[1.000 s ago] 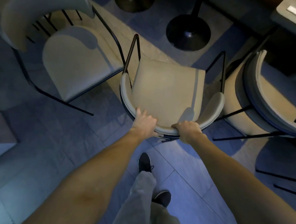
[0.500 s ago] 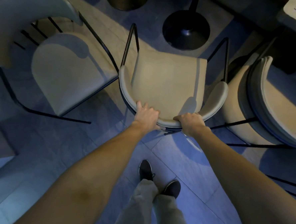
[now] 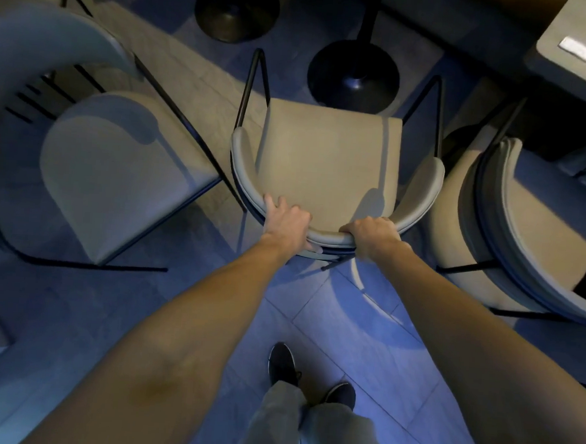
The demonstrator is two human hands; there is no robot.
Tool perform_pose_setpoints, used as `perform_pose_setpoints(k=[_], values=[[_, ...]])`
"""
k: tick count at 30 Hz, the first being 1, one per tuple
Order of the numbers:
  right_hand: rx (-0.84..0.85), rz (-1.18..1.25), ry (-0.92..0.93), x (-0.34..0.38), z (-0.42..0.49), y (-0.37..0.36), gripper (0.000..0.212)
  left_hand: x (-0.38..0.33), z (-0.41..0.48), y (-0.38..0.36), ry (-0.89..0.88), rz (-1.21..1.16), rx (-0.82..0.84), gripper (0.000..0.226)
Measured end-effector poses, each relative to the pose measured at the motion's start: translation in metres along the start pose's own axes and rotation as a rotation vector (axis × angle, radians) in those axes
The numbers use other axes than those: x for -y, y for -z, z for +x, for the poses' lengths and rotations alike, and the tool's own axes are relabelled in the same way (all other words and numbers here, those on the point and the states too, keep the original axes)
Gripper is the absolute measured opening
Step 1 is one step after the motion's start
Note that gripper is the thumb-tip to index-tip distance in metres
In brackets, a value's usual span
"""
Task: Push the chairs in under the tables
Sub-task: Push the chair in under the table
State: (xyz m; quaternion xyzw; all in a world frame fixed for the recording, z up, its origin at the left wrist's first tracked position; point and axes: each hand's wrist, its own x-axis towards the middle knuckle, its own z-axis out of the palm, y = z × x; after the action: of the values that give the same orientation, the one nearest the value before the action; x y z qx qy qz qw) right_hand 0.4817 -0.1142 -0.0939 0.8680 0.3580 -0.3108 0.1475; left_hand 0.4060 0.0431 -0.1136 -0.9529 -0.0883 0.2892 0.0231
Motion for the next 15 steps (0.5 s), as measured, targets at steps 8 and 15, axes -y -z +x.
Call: perform_pose_setpoints(k=[8, 15], values=[[-0.005, -0.006, -0.002, -0.035, 0.050, 0.041, 0.048, 0.012, 0.063, 0.045, -0.020, -0.046, 0.032, 0.064], [-0.001, -0.015, 0.032, -0.080, 0.101, 0.080, 0.050, 0.012, 0.124, 0.090, 0.009, -0.080, 0.058, 0.066]])
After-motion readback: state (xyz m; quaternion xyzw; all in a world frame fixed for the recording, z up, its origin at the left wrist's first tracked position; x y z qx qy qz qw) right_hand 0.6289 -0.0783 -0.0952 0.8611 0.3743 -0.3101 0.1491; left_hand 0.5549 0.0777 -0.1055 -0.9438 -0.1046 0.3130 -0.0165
